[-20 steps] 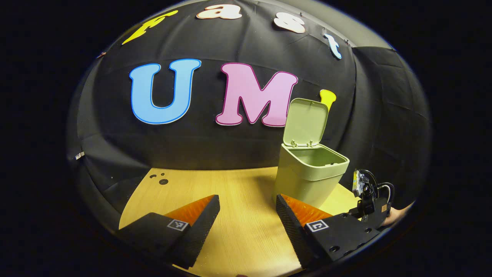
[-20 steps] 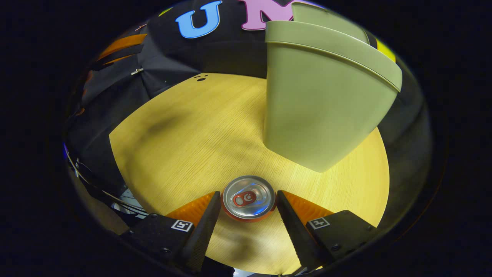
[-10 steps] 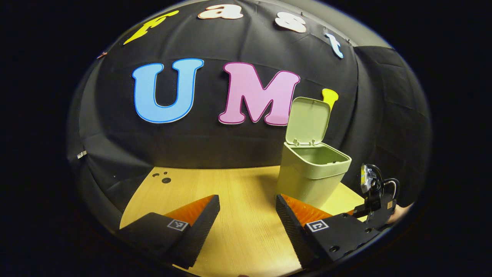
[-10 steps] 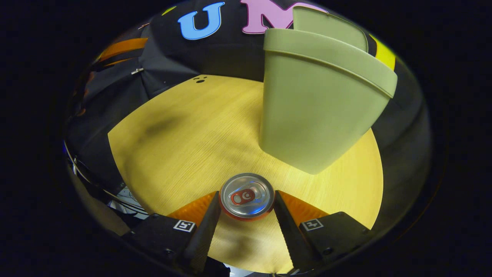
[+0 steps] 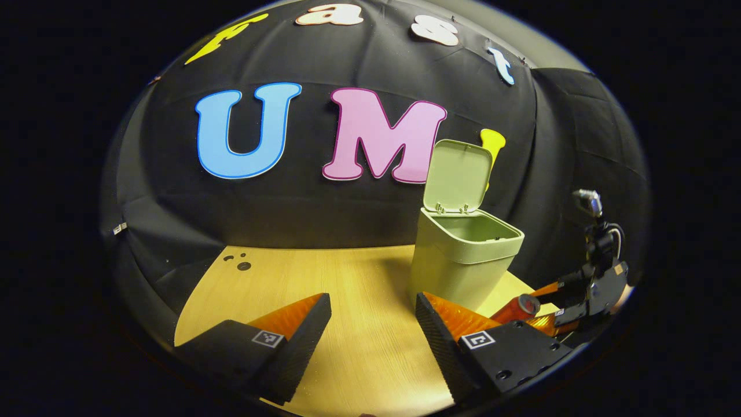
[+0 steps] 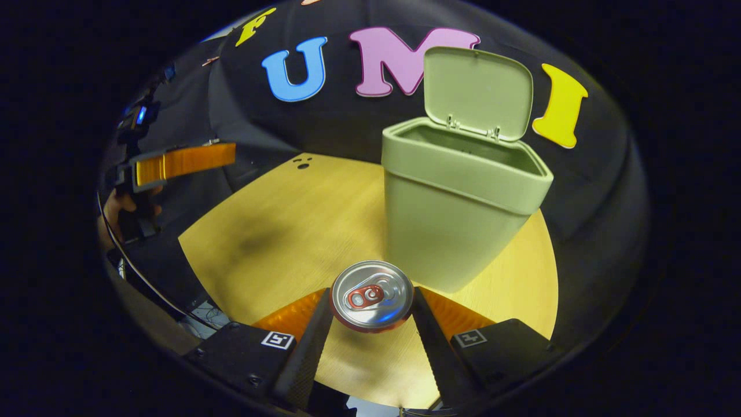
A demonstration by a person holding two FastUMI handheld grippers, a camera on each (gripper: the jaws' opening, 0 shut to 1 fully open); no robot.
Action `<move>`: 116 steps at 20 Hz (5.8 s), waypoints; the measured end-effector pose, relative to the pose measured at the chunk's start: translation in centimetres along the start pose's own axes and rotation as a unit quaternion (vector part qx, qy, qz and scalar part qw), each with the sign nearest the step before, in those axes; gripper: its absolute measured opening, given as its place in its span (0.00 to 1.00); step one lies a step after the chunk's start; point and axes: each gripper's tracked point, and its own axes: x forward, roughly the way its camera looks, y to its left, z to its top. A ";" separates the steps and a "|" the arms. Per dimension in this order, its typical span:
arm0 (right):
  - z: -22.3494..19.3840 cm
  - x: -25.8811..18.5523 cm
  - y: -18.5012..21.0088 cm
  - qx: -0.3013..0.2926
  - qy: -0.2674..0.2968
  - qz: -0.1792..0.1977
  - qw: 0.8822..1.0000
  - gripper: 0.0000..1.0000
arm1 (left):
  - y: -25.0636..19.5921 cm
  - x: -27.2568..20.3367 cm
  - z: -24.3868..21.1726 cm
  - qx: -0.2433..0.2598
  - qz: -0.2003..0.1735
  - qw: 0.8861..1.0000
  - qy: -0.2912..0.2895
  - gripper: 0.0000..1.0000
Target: Press the lid of the desktop garbage bin to open it, pick up the crumpled paper on the desktop and throw it into the bin, then pick up the pop can on the desktop and drop it into the bin, and finally close the garbage bin lid.
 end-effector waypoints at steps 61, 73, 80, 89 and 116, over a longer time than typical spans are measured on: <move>16.6 8.5 -11.4 0.107 -0.045 -0.060 0.991 0.98 | 5.7 2.6 -0.4 -0.007 0.052 0.998 0.023 0.95; 28.6 0.1 -13.0 0.067 -0.260 -0.105 0.958 0.98 | 4.7 0.8 -1.0 -0.006 0.046 0.999 0.024 0.95; 34.7 -1.7 -12.6 0.053 -0.339 -0.112 0.933 0.98 | 5.3 0.1 -1.5 -0.013 0.060 0.998 0.025 0.96; 39.7 -0.8 -16.4 0.051 -0.399 -0.167 0.900 0.97 | 6.6 -0.4 -2.3 -0.016 0.079 0.996 0.036 0.95; 30.9 0.6 -12.2 -0.002 -0.283 -0.181 0.942 0.98 | 4.6 -5.7 -3.0 -0.015 0.031 0.999 -0.002 0.95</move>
